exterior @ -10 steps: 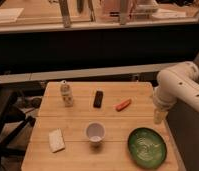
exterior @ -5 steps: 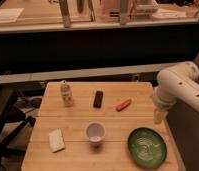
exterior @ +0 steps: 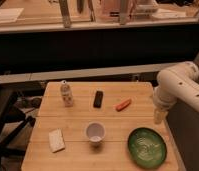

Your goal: Knock the bottle over

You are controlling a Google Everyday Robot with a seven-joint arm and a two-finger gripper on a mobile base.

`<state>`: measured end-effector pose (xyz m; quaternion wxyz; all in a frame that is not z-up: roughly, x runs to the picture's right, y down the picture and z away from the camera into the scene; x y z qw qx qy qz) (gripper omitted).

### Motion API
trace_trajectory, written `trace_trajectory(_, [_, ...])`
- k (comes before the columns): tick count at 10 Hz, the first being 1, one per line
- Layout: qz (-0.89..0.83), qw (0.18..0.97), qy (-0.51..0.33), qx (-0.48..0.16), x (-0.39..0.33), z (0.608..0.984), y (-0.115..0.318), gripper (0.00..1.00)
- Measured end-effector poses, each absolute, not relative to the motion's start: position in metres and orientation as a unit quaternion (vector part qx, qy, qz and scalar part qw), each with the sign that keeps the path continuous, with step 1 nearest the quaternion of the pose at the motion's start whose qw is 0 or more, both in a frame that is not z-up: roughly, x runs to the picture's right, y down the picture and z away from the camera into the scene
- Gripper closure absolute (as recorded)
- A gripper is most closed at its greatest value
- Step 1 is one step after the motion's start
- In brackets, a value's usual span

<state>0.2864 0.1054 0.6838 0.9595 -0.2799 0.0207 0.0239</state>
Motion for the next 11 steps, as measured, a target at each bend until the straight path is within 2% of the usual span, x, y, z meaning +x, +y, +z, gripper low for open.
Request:
trace_trajectory(4, [0.022,0.960,0.022,-0.279,0.286,0.684,0.105,0.20])
trace_trajectory(11, [-0.044,0.970,0.032,-0.236,0.211,0.709,0.058,0.20])
